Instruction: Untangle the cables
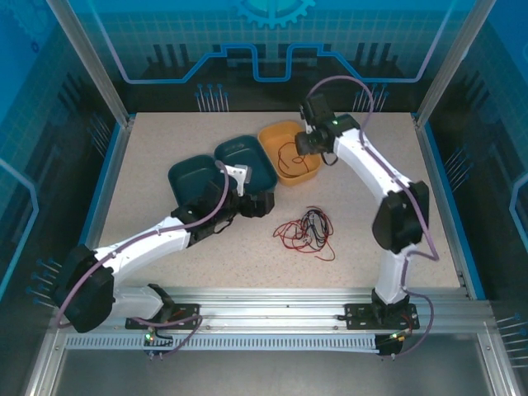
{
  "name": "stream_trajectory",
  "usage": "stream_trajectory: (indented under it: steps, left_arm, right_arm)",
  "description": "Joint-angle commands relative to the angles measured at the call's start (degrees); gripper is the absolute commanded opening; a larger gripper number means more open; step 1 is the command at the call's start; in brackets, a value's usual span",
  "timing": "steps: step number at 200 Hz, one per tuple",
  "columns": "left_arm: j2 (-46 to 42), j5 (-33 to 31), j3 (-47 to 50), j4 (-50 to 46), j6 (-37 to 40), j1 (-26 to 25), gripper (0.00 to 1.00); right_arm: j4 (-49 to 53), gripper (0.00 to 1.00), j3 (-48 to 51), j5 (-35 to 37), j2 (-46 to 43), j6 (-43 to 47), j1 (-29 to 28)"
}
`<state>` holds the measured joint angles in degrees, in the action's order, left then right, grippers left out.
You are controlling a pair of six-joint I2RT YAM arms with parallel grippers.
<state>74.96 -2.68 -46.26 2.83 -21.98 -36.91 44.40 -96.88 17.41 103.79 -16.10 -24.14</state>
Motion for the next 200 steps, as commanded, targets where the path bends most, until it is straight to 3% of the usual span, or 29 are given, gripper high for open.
stream_trajectory:
  steps: [1, 20, 40, 46, 49, 52, 130, 151, 200]
  left_arm:
    - [2.4, 8.5, -3.3, -0.8, 4.1, 0.3, 0.99]
    - [4.4, 12.8, -4.8, -2.7, 6.0, 0.3, 0.99]
    - [6.3, 15.8, -5.4, -4.6, 8.0, 0.0, 0.93]
    - [6.9, 16.5, -5.6, -5.0, 8.5, -0.1, 0.91]
    - [7.1, 16.8, -5.6, -5.2, 8.8, -0.1, 0.90]
    - [7.4, 17.3, -5.6, -5.5, 9.1, -0.2, 0.88]
    - [14.6, 20.0, -8.1, -7.8, 21.5, -3.8, 0.67]
    - [17.4, 17.7, -9.8, -7.3, 21.8, -3.8, 0.57]
    - [22.1, 19.4, -12.3, -8.1, 21.9, -3.9, 0.47]
  right_arm:
    - [-4.8, 0.63, 10.9, 0.6, -8.3, -6.0, -0.7]
    - [-6.5, 0.68, 20.3, 0.0, -15.8, -8.9, -0.9]
    - [-5.5, 0.79, 27.5, 0.9, -22.2, -11.7, -1.0]
    - [-4.7, 0.86, 29.2, 1.3, -24.0, -12.9, -1.0]
    - [-4.5, 0.96, 30.1, 1.3, -24.8, -13.4, -1.0]
    - [-4.3, 1.00, 31.1, 1.3, -25.7, -13.9, -1.0]
    - [-4.1, 1.00, 48.5, 0.4, -44.9, -25.1, -1.5]
    - [-3.9, 1.00, 50.5, -0.1, -47.0, -26.8, -1.9]
    - [-2.9, 1.00, 52.2, 0.2, -46.9, -29.5, -4.9]
